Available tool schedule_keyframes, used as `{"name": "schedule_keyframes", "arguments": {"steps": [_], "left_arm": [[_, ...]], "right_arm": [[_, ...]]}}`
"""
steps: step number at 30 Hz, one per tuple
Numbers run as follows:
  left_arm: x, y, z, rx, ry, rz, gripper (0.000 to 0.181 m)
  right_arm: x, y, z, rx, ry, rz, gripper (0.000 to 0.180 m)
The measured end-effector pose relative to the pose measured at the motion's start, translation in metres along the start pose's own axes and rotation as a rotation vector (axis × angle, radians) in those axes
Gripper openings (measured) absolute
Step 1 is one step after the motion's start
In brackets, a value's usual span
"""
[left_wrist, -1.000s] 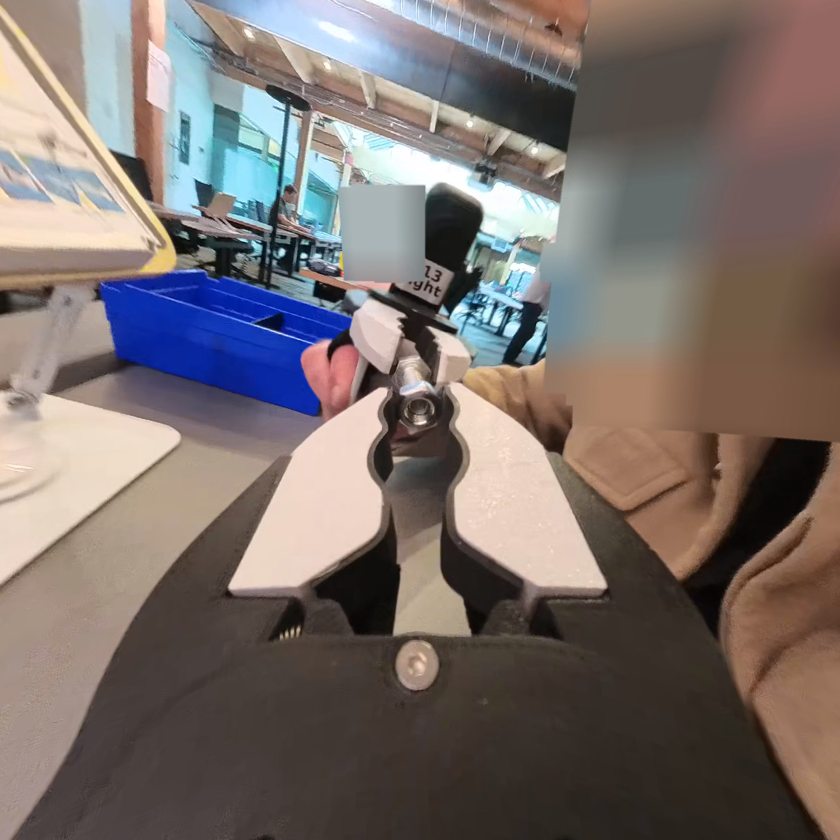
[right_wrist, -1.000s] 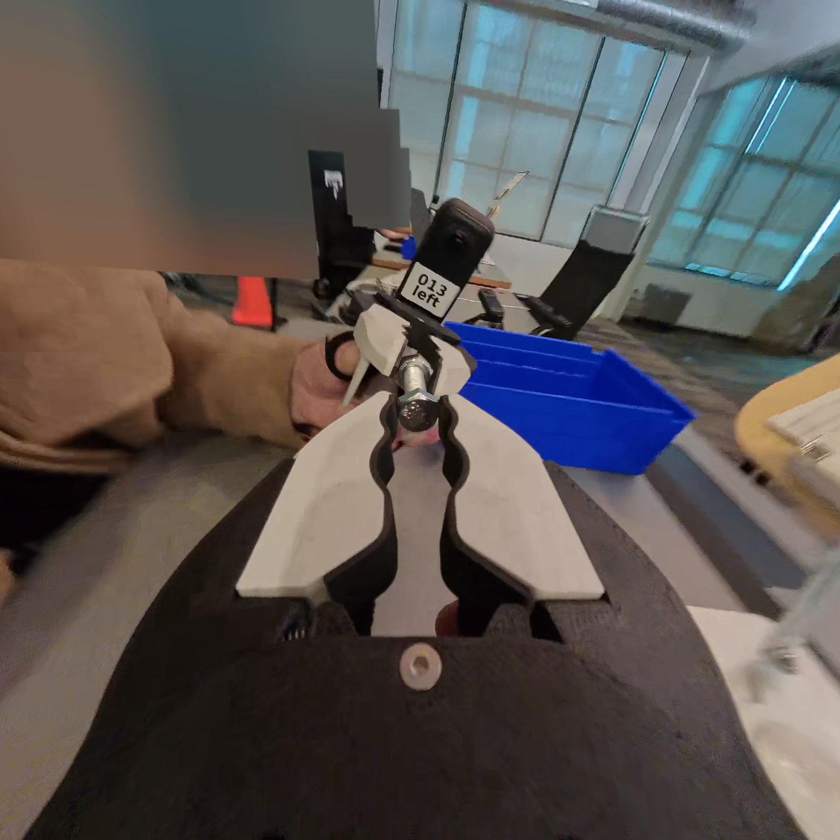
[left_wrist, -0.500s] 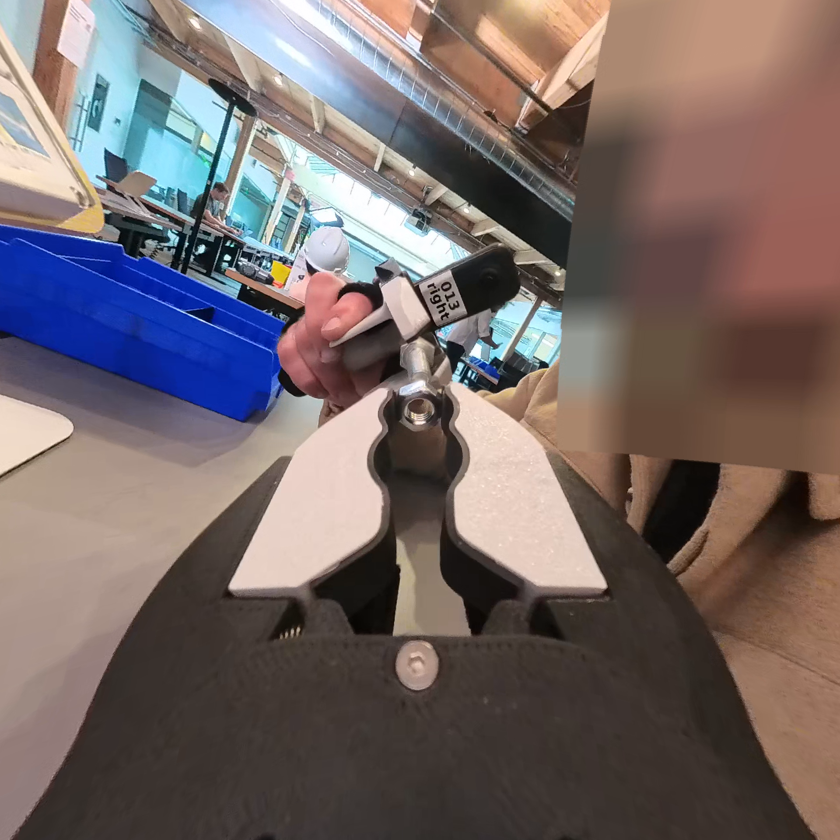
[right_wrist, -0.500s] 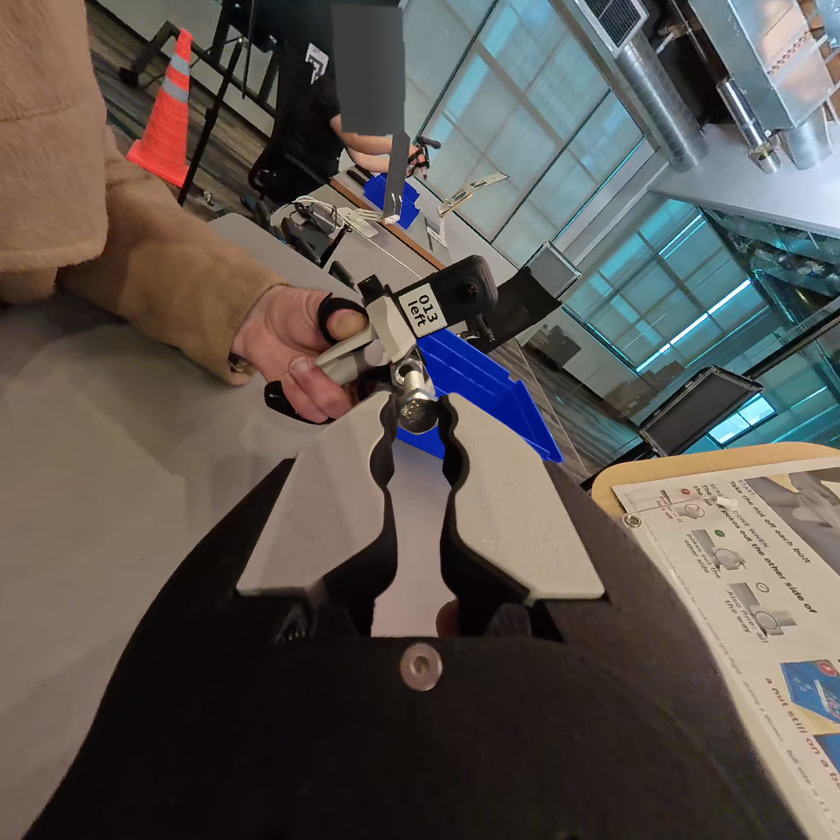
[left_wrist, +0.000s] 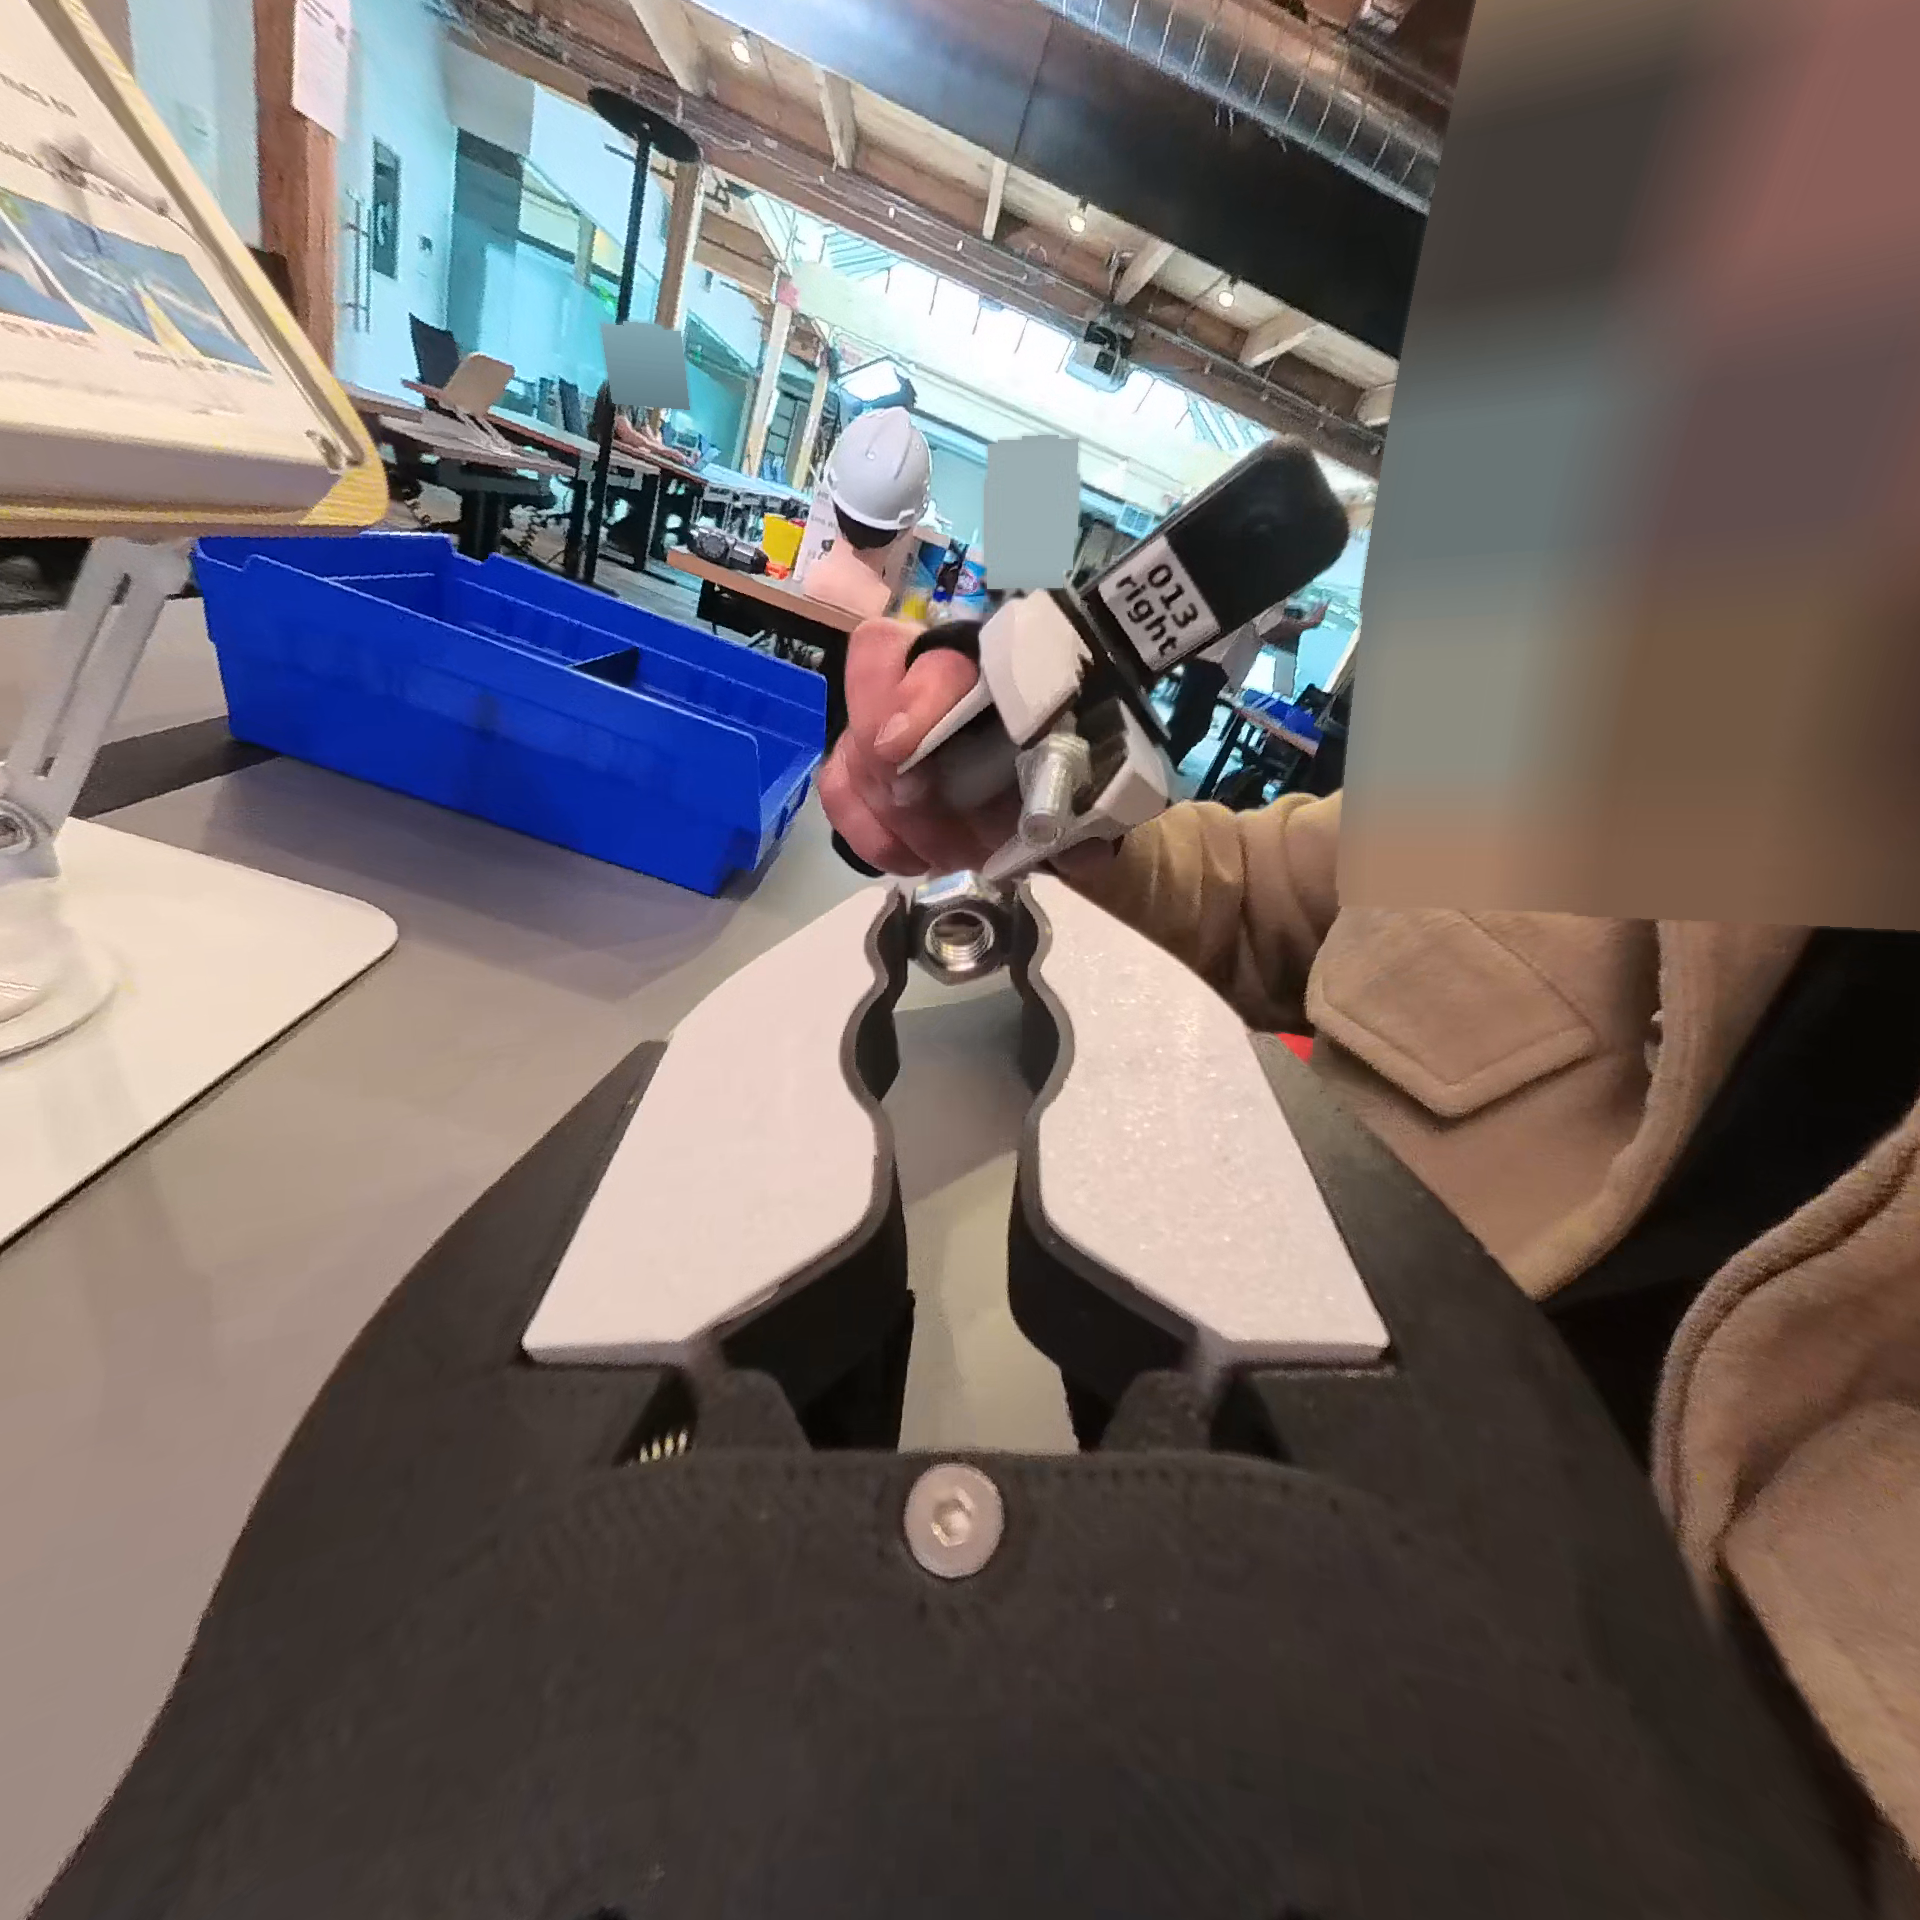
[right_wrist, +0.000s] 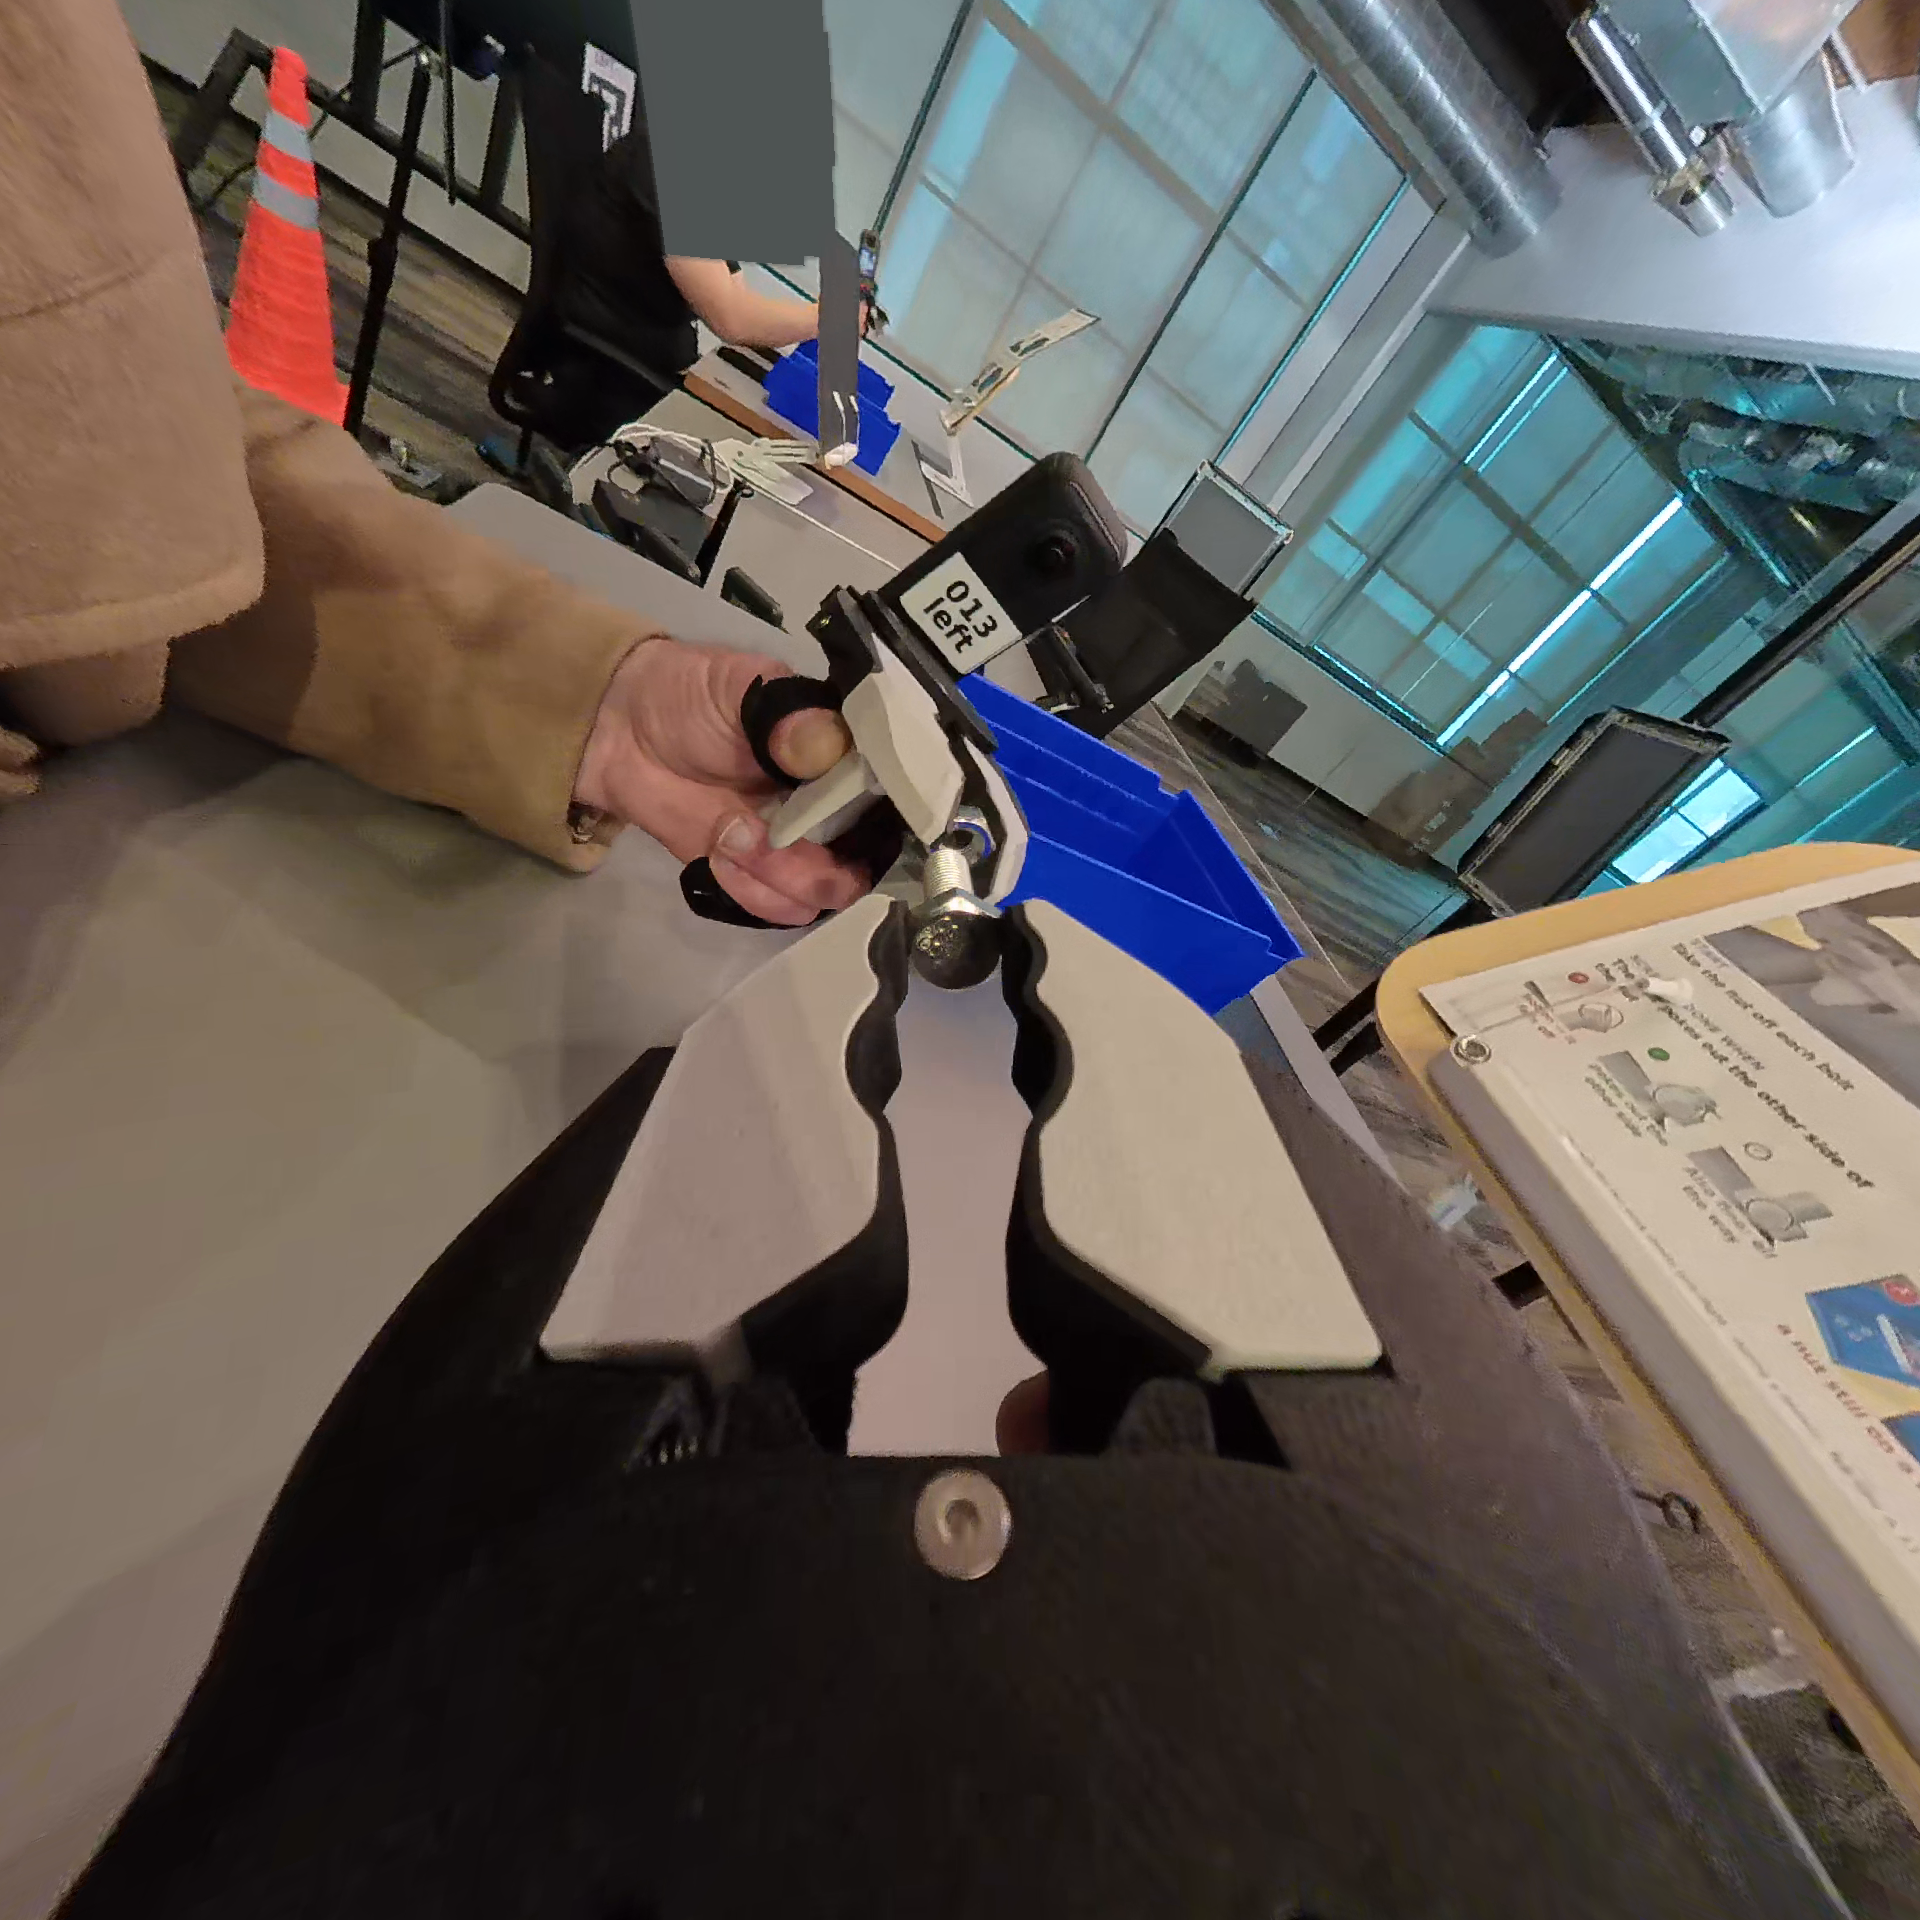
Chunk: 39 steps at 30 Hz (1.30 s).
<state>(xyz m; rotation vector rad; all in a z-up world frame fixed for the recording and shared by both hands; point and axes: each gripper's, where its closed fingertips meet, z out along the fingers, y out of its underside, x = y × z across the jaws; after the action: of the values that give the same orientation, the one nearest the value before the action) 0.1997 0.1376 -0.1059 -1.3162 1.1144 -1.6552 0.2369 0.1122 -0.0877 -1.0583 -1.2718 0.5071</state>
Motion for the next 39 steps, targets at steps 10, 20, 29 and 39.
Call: {"name": "schedule_keyframes", "arguments": {"steps": [10, 20, 29, 39], "left_arm": [[-0.004, 0.008, 0.006, -0.046, -0.039, 0.053, 0.018], [-0.01, 0.008, -0.008, -0.054, -0.097, 0.078, 0.019], [-0.014, 0.006, -0.009, -0.053, -0.113, 0.085, 0.019], [-0.018, 0.006, -0.009, -0.061, -0.122, 0.088, 0.019]], "right_arm": [[0.013, 0.023, -0.034, -0.05, 0.123, 0.082, 0.018], [0.079, 0.012, -0.119, -0.097, 0.422, -0.008, 0.018], [0.158, 0.065, -0.213, -0.301, 0.698, 0.151, 0.018], [0.214, 0.197, -0.251, -0.71, 0.75, 0.488, 0.018]]}}
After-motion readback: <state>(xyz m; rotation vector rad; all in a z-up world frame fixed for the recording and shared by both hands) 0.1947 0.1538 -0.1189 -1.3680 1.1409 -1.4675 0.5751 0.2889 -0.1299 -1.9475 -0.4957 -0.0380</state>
